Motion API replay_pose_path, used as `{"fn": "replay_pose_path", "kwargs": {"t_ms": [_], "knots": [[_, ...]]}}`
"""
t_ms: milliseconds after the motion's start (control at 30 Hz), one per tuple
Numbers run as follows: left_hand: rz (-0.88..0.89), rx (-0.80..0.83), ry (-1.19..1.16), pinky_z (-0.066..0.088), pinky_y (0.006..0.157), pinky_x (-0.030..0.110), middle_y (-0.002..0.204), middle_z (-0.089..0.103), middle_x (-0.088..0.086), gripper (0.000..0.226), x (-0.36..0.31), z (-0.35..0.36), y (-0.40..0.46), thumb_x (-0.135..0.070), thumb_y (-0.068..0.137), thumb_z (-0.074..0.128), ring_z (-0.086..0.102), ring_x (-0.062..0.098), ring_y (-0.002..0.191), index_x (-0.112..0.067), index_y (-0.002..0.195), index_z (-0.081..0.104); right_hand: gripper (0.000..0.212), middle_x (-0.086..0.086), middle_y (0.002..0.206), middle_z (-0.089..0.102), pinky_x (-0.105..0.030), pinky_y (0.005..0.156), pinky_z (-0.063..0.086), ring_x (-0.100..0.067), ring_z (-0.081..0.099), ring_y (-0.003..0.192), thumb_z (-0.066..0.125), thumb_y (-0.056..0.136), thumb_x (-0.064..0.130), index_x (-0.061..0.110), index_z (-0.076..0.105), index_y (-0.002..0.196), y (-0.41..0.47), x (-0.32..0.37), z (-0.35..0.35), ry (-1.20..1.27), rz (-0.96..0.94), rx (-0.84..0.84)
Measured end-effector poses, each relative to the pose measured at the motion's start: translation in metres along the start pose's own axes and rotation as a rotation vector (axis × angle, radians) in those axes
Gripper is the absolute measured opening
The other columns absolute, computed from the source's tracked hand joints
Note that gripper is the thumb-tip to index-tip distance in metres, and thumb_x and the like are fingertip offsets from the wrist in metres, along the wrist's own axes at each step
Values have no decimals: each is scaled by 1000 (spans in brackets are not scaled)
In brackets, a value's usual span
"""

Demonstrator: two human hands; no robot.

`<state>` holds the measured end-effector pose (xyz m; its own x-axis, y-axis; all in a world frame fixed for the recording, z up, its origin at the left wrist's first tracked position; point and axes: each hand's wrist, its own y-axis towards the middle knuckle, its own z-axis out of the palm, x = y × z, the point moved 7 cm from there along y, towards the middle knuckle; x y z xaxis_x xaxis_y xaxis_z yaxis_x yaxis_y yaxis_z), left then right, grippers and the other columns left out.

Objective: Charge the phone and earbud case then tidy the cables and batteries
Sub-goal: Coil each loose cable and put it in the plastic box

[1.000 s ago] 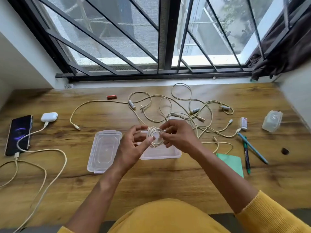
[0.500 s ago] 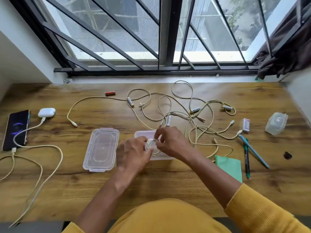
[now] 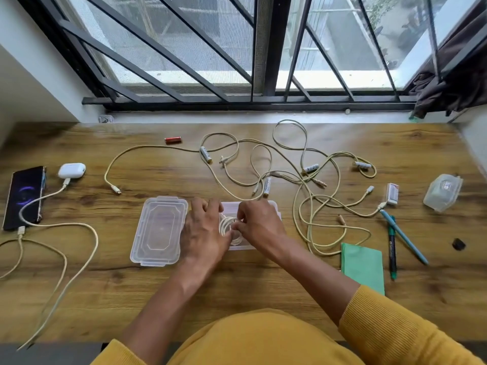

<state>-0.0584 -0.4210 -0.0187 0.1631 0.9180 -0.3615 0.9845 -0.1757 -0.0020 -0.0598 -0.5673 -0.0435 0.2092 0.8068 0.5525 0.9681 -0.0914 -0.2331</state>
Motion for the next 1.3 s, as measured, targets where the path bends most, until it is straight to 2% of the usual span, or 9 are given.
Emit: {"fn": "replay_pose_path", "kwargs": {"t_ms": [67,200,300,400,567,733,933,1133,1300], "knots": [[2,3,-6,40,70,34,106,39,1,57,1,1,1,-39,74,93,44,21,84,-22,111,53,14,4,77,61,-31,65,38,-16,56,77,81,82,23,16,69,84,-2,4,1,37,-18,0],[-33,31,3,38,66,35,104,38,1,54,2,1,4,-41,77,90,42,21,80,-24,106,48,15,-4,76,65,-41,68,50,-22,60,75,77,82,20,9,67,81,-2,10,2,27,-56,-6],[-47,36,35,38,63,35,105,38,-1,53,1,0,3,-43,77,88,46,21,83,-26,107,47,16,-4,77,65,-42,69,52,-23,61,77,77,82,24,11,67,81,-3,10,0,28,-57,-10],[-39,48,34,39,67,35,110,42,0,51,0,-2,4,-44,77,88,55,26,98,-28,110,53,16,-3,83,69,-41,72,54,-22,64,82,78,84,28,14,71,88,-6,9,-5,17,-66,-24],[-37,86,-18,41,78,33,124,50,-2,43,-8,-13,10,-40,79,83,48,24,118,-29,115,63,24,0,95,75,-37,79,60,-19,70,89,79,90,28,19,75,111,-13,7,-31,52,-76,-52],[11,-8,-68,46,83,35,114,69,-5,17,-29,-21,25,-33,92,70,57,24,111,-27,108,72,9,5,85,75,-39,74,61,-15,70,80,73,92,29,24,77,97,-11,-5,-74,53,-98,-184],[-6,38,-43,54,81,36,100,78,-1,20,-58,-6,70,-37,95,63,70,27,97,-28,102,79,7,11,84,75,-38,75,59,-16,71,83,70,86,31,31,74,92,5,-40,-104,83,53,-245],[-48,206,62,53,81,35,104,79,4,25,-81,24,113,-40,90,64,72,33,102,-25,102,80,15,10,87,77,-38,80,59,-21,72,90,68,85,29,30,77,97,16,-65,-118,126,163,-240],[-78,246,108,49,77,32,104,78,7,27,-91,40,130,-43,86,71,72,32,103,-24,103,82,12,9,81,76,-40,79,62,-16,74,80,68,84,30,31,77,91,27,-88,-124,297,248,-202]]}}
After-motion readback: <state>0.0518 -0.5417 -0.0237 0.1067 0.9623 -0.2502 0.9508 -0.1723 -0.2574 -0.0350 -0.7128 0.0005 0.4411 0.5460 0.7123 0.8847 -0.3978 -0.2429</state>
